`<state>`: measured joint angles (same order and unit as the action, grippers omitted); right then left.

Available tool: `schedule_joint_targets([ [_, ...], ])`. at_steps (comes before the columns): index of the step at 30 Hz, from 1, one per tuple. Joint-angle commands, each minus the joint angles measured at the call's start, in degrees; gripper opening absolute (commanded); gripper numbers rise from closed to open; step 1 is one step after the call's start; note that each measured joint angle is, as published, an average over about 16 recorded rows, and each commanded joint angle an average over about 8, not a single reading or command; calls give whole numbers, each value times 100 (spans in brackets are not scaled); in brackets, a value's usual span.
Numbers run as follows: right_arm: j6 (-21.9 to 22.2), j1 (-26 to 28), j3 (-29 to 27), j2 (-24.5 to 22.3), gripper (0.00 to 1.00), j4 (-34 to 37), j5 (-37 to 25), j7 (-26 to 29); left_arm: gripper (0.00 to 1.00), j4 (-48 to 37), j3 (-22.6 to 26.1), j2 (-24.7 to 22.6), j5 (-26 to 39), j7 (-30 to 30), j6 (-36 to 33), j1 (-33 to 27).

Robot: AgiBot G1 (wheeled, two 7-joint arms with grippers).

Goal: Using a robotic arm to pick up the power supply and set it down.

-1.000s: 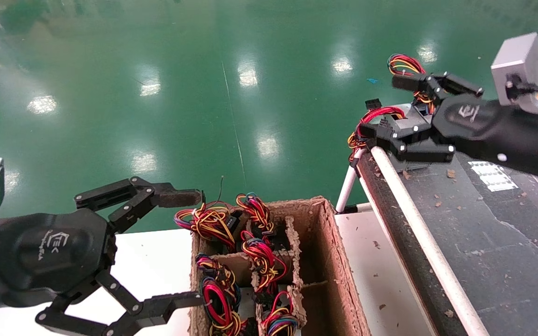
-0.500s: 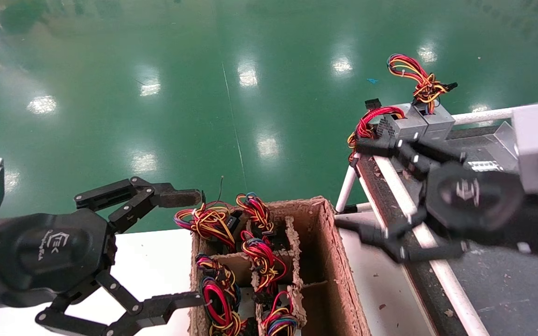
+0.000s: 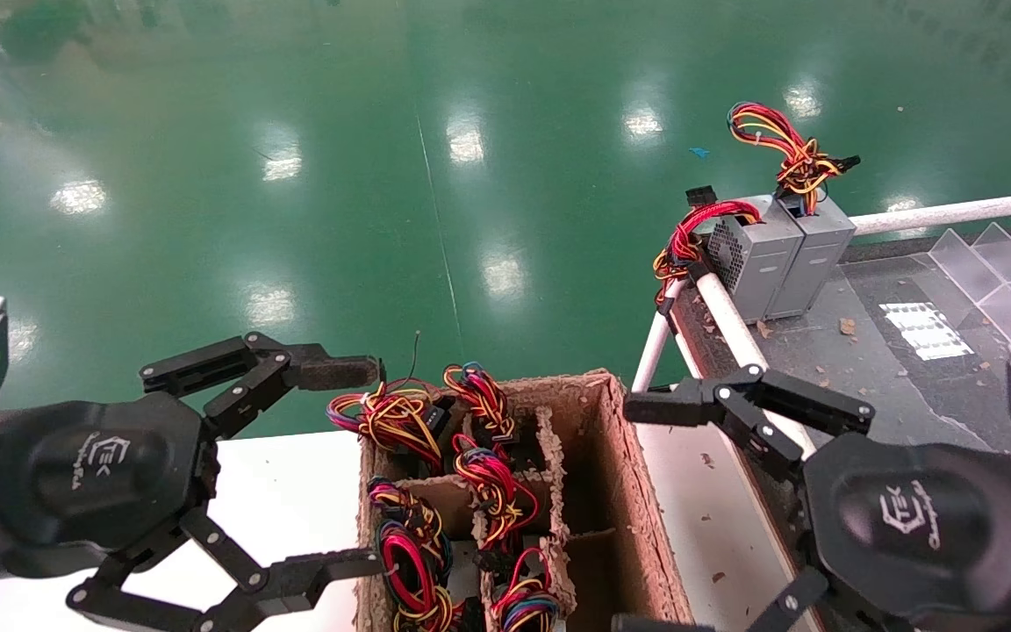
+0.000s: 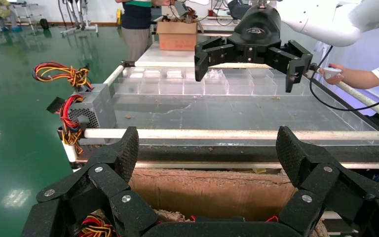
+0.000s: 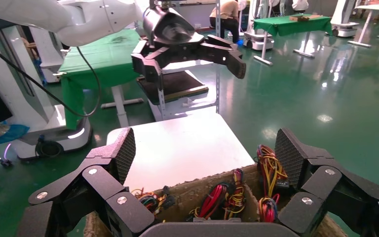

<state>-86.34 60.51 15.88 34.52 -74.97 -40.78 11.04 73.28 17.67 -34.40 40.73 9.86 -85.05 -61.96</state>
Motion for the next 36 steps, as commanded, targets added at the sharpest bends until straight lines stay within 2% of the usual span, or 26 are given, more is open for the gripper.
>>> schedule_joint_targets([
  [1, -10, -17, -4, -9, 100, -20, 21, 4, 100, 0, 0, 0, 0, 0, 0, 0],
  [36, 66, 106, 15, 49, 100, 145, -109, -31, 100, 0, 0, 0, 0, 0, 0, 0],
])
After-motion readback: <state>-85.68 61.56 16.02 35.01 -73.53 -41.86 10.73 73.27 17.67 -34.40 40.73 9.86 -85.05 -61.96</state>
